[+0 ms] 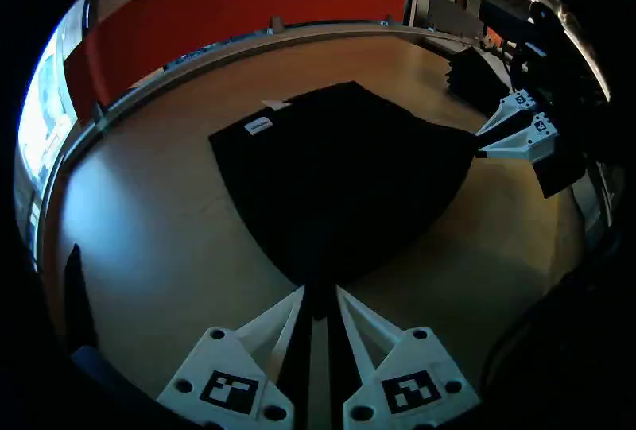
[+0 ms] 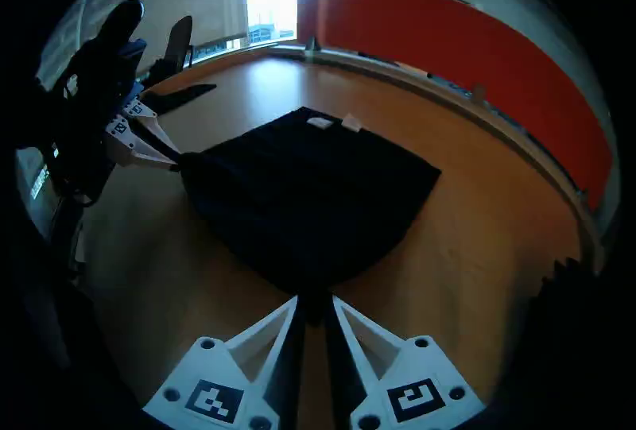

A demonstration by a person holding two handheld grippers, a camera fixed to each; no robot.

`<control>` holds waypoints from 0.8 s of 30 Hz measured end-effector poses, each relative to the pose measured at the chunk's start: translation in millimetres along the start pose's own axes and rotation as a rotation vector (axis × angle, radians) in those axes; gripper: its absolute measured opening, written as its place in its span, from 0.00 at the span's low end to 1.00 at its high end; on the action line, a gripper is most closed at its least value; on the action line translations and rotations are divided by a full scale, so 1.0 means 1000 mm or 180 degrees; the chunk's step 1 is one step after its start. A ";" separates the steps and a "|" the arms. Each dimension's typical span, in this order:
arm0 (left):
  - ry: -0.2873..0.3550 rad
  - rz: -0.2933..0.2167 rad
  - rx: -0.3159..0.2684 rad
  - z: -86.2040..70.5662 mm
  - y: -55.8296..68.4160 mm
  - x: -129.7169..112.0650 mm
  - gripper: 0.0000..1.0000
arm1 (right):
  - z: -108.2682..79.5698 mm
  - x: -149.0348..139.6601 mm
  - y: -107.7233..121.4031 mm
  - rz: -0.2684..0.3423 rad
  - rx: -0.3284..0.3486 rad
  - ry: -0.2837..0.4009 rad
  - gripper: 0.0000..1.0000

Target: Fold towel

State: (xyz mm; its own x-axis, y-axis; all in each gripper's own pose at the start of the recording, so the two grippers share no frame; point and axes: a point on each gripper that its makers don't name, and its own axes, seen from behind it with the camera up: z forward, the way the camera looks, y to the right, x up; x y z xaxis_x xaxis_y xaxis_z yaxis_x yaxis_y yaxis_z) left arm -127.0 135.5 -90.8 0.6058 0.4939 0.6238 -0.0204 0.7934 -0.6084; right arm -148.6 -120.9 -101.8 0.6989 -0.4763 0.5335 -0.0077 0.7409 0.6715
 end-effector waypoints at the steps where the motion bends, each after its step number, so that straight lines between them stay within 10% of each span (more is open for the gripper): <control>1: 0.0009 0.0004 0.0009 -0.004 0.000 0.003 0.12 | -0.003 0.004 0.000 -0.0006 -0.0004 0.0016 0.16; 24: 0.0221 0.0064 0.0110 -0.085 0.006 0.056 0.12 | -0.074 0.067 -0.003 -0.0116 -0.0120 0.0329 0.16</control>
State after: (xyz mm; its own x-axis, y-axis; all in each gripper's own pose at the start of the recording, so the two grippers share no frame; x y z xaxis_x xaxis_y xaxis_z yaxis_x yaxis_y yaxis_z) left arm -25.5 138.0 -101.2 0.6587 0.4850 0.5752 -0.0600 0.7959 -0.6025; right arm -49.0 -119.9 -106.3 0.7683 -0.4533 0.4519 0.0447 0.7422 0.6686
